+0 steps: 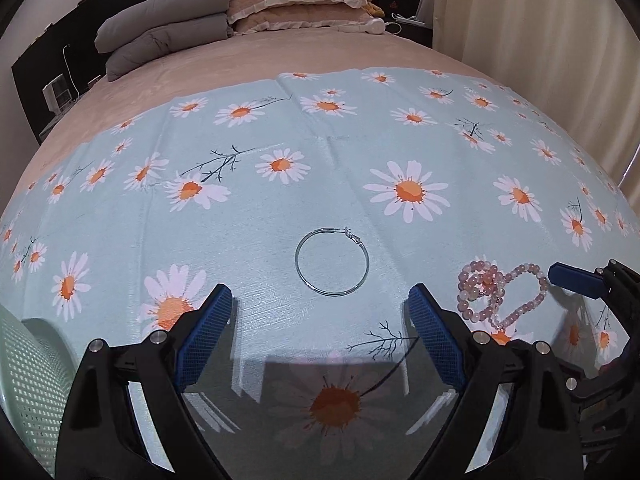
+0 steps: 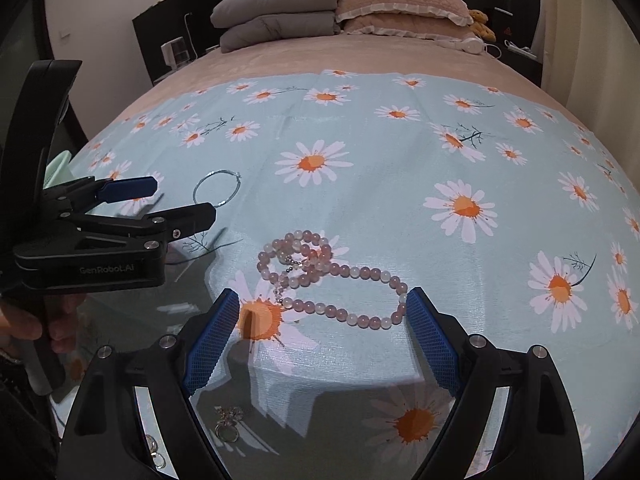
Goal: Organize jewelry
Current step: 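Move right tool to the pink bead bracelet while left tool approaches another silver hoop, then grasp the pink bead bracelet with right tool while left tool grasps the silver hoop, then lift the pink bracelet with right tool while left tool lifts the hoop toward the basket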
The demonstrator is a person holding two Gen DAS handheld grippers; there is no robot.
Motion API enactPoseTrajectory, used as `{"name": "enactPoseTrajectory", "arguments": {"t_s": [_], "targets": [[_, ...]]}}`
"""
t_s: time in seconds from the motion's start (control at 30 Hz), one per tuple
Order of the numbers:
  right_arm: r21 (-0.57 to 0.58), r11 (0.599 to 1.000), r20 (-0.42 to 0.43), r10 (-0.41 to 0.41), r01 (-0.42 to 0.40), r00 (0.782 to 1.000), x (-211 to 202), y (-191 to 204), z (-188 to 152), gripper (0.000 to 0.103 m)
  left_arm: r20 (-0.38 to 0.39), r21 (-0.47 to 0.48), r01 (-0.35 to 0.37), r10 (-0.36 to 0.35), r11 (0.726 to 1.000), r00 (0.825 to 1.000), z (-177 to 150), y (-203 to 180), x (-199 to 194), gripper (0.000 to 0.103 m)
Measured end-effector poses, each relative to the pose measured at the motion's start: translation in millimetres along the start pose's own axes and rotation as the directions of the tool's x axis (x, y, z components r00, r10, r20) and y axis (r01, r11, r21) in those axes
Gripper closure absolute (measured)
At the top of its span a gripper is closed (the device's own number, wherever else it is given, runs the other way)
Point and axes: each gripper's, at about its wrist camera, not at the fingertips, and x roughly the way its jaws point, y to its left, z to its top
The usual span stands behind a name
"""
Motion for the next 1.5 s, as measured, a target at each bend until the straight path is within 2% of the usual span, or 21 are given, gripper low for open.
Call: {"name": "enactPoseTrajectory", "arguments": {"t_s": [0.23, 0.4, 0.43, 0.47, 0.53, 0.6, 0.63, 0.7, 0.73, 0.8, 0.87, 0.93, 0.97, 1.03, 1.1, 1.33, 1.43, 1.5], "targets": [[-0.01, 1.0, -0.036, -0.015, 0.015, 0.999, 15, 2, 2, 0.021, -0.039, 0.015, -0.034, 0.035, 0.999, 0.999, 3, -2, 18, 0.016], [-0.017, 0.999, -0.039, -0.028, 0.028, 0.999, 18, 3, 0, 0.022, -0.038, 0.032, -0.057, 0.058, 0.998, 0.998, 0, -5, 20, 0.016], [-0.016, 0.999, -0.038, -0.03, 0.029, 0.999, 17, 2, 0, 0.022, -0.038, 0.031, -0.056, 0.057, 0.998, 0.998, 0, -5, 19, 0.017], [-0.016, 0.999, -0.037, -0.036, 0.036, 0.999, 17, 2, 0, 0.024, -0.032, 0.031, -0.06, 0.061, 0.998, 0.998, 0, -5, 18, 0.023], [-0.008, 0.999, -0.031, -0.047, 0.047, 0.998, 15, 0, 0, 0.033, -0.018, 0.042, -0.059, 0.06, 0.997, 0.998, -1, -7, 15, 0.03], [0.001, 0.998, -0.028, -0.058, 0.058, 0.998, 14, -4, 0, 0.048, -0.014, 0.047, -0.053, 0.054, 0.997, 0.998, -1, -8, 15, 0.033], [0.007, 0.998, -0.026, -0.066, 0.066, 0.997, 14, -6, 1, 0.051, -0.012, 0.046, -0.051, 0.052, 0.998, 0.999, -1, -8, 15, 0.036], [0.013, 0.997, -0.025, -0.074, 0.074, 0.997, 13, -9, 1, 0.067, -0.01, 0.045, -0.046, 0.047, 0.998, 0.999, -1, -7, 14, 0.043], [0.013, 0.997, -0.023, -0.077, 0.078, 0.997, 13, -9, 1, 0.07, -0.009, 0.043, -0.047, 0.048, 0.998, 0.999, -2, -6, 13, 0.047], [0.015, 0.997, -0.018, -0.08, 0.08, 0.997, 12, -11, 1, 0.085, -0.006, 0.036, -0.047, 0.048, 0.998, 0.999, -2, -5, 11, 0.053], [0.017, 0.997, -0.016, -0.07, 0.07, 0.997, 12, -12, 1, 0.091, -0.007, 0.039, -0.034, 0.035, 0.999, 0.999, -3, -5, 9, 0.066], [0.022, 0.998, -0.012, -0.065, 0.065, 0.998, 11, -13, 1, 0.092, -0.009, 0.041, -0.018, 0.019, 0.999, 1.0, -3, -6, 9, 0.076], [0.025, 0.998, -0.009, -0.062, 0.062, 0.998, 10, -13, 1, 0.092, -0.011, 0.038, -0.007, 0.008, 0.999, 1.0, -3, -5, 9, 0.087], [0.036, 0.998, 0.0, -0.058, 0.058, 0.998, 7, -15, 2, 0.093, -0.016, 0.018, 0.026, -0.026, 0.999, 1.0, -3, -2, 7, 0.098], [0.05, 0.997, 0.012, -0.052, 0.051, 0.999, 4, -18, 3, 0.097, -0.017, -0.004, 0.051, -0.051, 0.999, 0.999, -3, 2, 6, 0.1], [0.062, 0.996, 0.031, -0.062, 0.06, 0.998, -2, -21, 5, 0.097, 0.001, -0.043, 0.097, -0.097, 0.994, 0.995, -2, 8, 3, 0.103], [0.059, 0.997, 0.042, -0.053, 0.051, 0.998, -5, -21, 6, 0.097, -0.002, -0.046, 0.108, -0.108, 0.993, 0.994, 0, 10, -1, 0.103], [0.058, 0.998, 0.049, -0.03, 0.027, 0.998, -6, -21, 6, 0.097, -0.003, -0.057, 0.089, -0.089, 0.994, 0.996, 6, 12, -2, 0.103]]}}
